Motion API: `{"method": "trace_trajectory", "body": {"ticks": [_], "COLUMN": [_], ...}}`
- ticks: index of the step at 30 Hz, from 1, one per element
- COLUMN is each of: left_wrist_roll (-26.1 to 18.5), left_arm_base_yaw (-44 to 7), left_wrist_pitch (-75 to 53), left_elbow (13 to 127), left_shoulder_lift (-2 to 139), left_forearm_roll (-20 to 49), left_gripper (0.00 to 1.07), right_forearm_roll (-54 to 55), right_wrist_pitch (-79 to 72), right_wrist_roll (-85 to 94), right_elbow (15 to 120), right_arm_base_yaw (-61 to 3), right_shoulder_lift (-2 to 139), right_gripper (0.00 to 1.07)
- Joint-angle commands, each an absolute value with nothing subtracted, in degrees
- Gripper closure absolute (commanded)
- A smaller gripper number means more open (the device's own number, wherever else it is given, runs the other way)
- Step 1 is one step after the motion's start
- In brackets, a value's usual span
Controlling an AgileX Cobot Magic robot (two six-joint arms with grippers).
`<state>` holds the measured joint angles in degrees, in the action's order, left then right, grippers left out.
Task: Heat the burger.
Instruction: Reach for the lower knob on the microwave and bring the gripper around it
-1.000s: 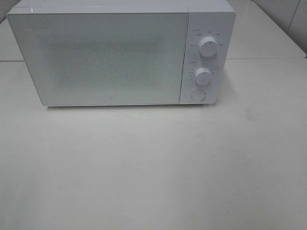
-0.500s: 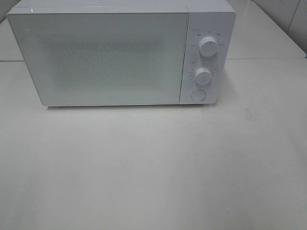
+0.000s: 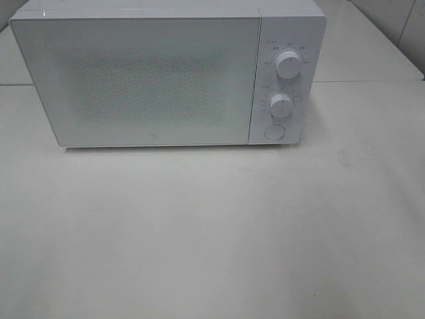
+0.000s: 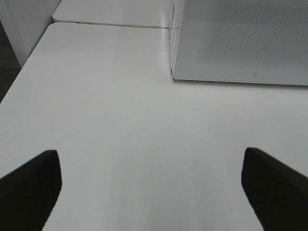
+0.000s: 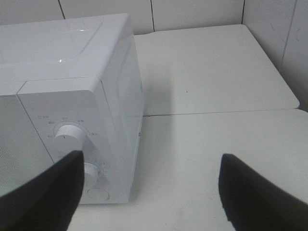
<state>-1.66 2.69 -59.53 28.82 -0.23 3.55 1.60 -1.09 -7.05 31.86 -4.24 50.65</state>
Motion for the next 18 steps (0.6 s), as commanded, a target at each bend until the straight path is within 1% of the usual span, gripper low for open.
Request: {"method": "trace_trajectory", "body": {"ticks": [1,14,16,17,18], "left_wrist_roll": [-1.4,-1.4,-1.4,-1.4,-1.4], "left_arm_base_yaw": [2.9,2.9,2.9,2.9,2.9], "left_wrist_pitch": [-59.4,-59.4,-59.4,-59.4,-59.4], "left_elbow": [28.6,28.6,28.6,28.6,28.6], "left_shoulder_lift": [-1.4,-1.4,-1.4,-1.4,-1.4], "left_forearm_roll": [3.7,3.7,3.7,3.7,3.7], "left_gripper": [0.11,0.11,0.11,0.11,0.11], "right_forearm_roll": [1.1,1.0,3.0,3.0,6.8], "right_wrist_pitch": [-6.4,-21.3,-28.9,-28.9,-36.6], "right_wrist_roll": [-7.7,-5.5,-2.5,-2.5,0.0], "right_elbow": [32.0,31.9,30.0,30.0,27.5], "right_arm_base_yaw": [-4.0,-4.0,-4.0,-4.0,-4.2], "right_shoulder_lift": [55.1,67.4,70.8,70.8,73.2], "right_gripper": [0.31,0.31,0.31,0.31,0.31]}}
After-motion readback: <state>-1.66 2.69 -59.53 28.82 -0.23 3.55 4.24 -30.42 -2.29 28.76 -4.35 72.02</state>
